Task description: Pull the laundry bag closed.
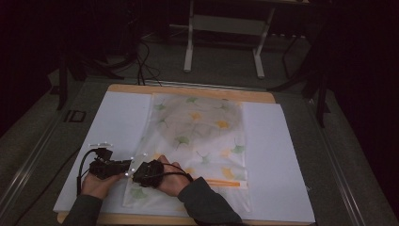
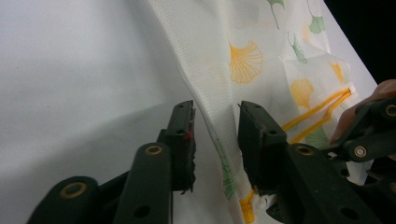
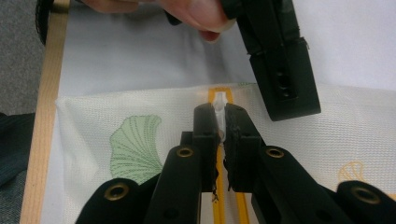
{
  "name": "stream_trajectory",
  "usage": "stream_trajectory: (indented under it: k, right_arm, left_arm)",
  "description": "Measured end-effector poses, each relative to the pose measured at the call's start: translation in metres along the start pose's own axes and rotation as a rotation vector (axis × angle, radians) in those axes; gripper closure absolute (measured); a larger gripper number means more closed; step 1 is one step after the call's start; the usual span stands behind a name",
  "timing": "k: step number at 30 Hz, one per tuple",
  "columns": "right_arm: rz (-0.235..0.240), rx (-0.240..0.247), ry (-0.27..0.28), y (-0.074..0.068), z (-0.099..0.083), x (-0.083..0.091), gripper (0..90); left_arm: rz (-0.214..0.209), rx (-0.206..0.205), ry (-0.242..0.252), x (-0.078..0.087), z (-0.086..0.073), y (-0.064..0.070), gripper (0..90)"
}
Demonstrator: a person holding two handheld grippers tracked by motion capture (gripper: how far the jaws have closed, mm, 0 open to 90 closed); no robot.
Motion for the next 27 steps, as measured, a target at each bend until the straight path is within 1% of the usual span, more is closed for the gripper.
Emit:
stream_trajectory:
  k: [4, 5, 6, 9, 13, 16, 21, 27]
  right_arm:
    - [-0.003, 0.005, 0.003, -0.0003, 0.0007, -0.0002, 84.4]
    - [-0.003, 0.005, 0.003, -0.0003, 0.0007, -0.0002, 84.4]
    - [-0.004, 0.006, 0.003, -0.0001, 0.0010, 0.0000, 84.4]
    - [-0.008, 0.011, 0.007, 0.0005, 0.0018, 0.0011, 84.4]
    - [-0.011, 0.010, 0.003, 0.0015, 0.0007, 0.0007, 84.4]
    - [-0.011, 0.009, -0.002, 0.0014, -0.0006, -0.0004, 84.4]
    - [-0.011, 0.005, -0.008, 0.0019, -0.0024, -0.0024, 84.5]
    - [-0.012, 0.001, -0.021, 0.0033, -0.0059, -0.0045, 84.7]
  left_arm:
    - [-0.028, 0.018, -0.009, -0.0026, -0.0002, 0.0023, 70.4]
    - [-0.028, 0.018, -0.009, -0.0026, -0.0002, 0.0023, 70.7]
    - [-0.045, 0.037, -0.009, -0.0038, -0.0008, 0.0018, 70.7]
    - [-0.063, 0.055, -0.021, -0.0049, -0.0026, 0.0013, 75.1]
    - [-0.064, 0.055, -0.038, -0.0057, -0.0041, 0.0022, 81.0]
    - [-0.069, 0.061, -0.041, -0.0048, -0.0045, 0.0024, 87.8]
    - [-0.066, 0.061, -0.049, -0.0035, -0.0049, 0.0026, 88.9]
    - [-0.090, 0.062, -0.053, -0.0010, -0.0051, 0.0038, 89.2]
Point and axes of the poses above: each handheld gripper's, and its own axes: x roughly backward along the jaws, z roughly out of its top, y roughly to its right, the point moved 8 cm from there along -x, roughly forward along the jaws, and after that the axes turned 5 degrees about -y, right-handed, at the moved point
